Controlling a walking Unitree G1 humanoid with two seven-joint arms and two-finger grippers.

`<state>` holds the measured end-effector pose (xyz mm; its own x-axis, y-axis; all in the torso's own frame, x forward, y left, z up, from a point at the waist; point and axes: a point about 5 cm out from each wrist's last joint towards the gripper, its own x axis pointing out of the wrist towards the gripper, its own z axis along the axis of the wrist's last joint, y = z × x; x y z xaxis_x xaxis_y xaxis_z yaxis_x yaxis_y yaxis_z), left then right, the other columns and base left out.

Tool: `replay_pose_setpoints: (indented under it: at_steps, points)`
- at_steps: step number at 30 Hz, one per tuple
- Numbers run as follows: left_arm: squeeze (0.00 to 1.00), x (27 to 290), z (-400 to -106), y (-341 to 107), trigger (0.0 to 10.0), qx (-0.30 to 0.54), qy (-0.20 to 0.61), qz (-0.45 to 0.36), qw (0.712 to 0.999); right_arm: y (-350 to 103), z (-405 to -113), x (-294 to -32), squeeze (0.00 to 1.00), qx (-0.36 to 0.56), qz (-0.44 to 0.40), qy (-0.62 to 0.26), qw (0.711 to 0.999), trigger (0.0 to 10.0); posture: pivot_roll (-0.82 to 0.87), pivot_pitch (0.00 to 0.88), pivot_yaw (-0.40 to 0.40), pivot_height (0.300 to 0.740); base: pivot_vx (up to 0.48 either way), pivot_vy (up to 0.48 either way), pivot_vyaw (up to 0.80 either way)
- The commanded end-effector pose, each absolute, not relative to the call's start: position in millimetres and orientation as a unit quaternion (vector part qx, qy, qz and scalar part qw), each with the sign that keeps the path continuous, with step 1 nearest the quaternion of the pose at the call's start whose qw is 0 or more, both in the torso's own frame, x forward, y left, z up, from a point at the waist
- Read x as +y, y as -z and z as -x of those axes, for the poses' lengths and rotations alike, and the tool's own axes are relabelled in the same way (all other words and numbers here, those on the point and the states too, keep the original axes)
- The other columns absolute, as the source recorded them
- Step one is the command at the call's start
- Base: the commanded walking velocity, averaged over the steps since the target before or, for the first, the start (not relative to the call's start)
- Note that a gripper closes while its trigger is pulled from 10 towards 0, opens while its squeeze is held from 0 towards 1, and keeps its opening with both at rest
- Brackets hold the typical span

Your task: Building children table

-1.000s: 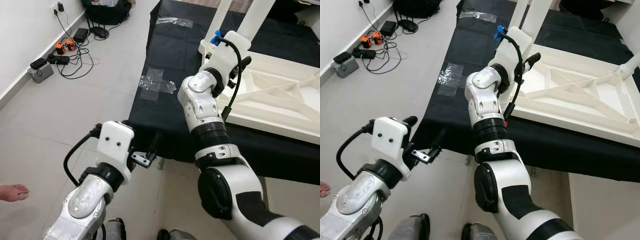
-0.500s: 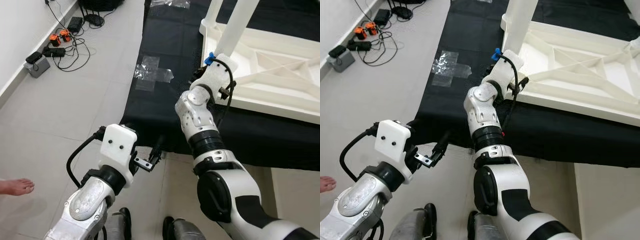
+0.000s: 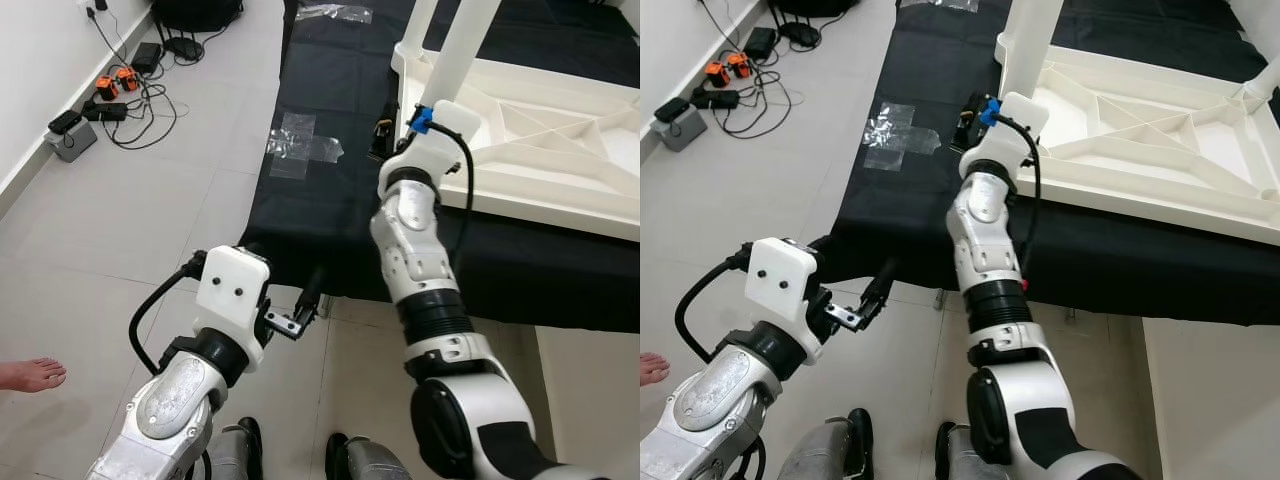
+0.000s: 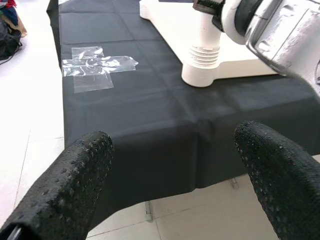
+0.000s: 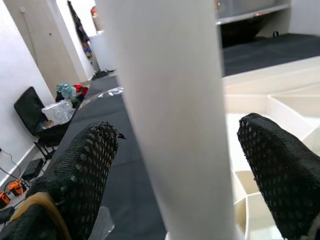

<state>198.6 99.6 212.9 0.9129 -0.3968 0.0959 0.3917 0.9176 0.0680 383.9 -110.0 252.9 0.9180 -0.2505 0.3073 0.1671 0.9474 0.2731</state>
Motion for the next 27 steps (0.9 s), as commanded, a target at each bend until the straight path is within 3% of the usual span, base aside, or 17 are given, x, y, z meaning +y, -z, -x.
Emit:
replay_pose_setpoints:
  at_steps: [1,10,17,18,20,27]
  points:
    - [0.00,97.9,-198.1,-210.4,10.0,-0.049,0.210,-0.024,0.976,-243.0,-384.8,-117.3,0.00,-0.158,-0.108,0.107,0.976,10.0,0.06,0.218,-0.102,0.740,0.000,0.000,0.00]
    - [0.00,97.6,-198.7,-210.4,10.0,-0.050,0.210,-0.026,0.976,-235.4,-385.0,-122.5,0.00,-0.148,-0.101,0.086,0.980,10.0,0.07,0.211,-0.101,0.740,0.000,0.000,0.00]
    - [0.00,100.2,-199.9,-209.7,10.0,-0.051,0.207,-0.029,0.977,-233.1,-364.5,-135.9,0.00,-0.161,-0.102,0.027,0.981,10.0,0.06,0.200,-0.097,0.740,0.000,0.000,0.00]
    - [0.00,101.7,-200.9,-208.4,10.0,-0.051,0.204,-0.029,0.977,-228.5,-345.6,-145.6,0.00,-0.159,-0.092,-0.010,0.983,10.0,0.05,0.191,-0.091,0.740,0.000,0.000,0.00]
    - [0.00,101.7,-200.9,-208.4,10.0,-0.051,0.204,-0.029,0.977,-228.5,-345.6,-145.6,0.00,-0.159,-0.092,-0.010,0.983,10.0,0.05,0.191,-0.091,0.740,0.000,0.000,0.00]
    - [0.00,105.7,-202.1,-201.2,10.0,-0.039,0.196,-0.030,0.979,-187.1,-292.6,-155.7,0.00,-0.094,-0.055,-0.120,0.987,10.0,0.04,0.168,-0.085,0.740,0.000,0.000,0.00]
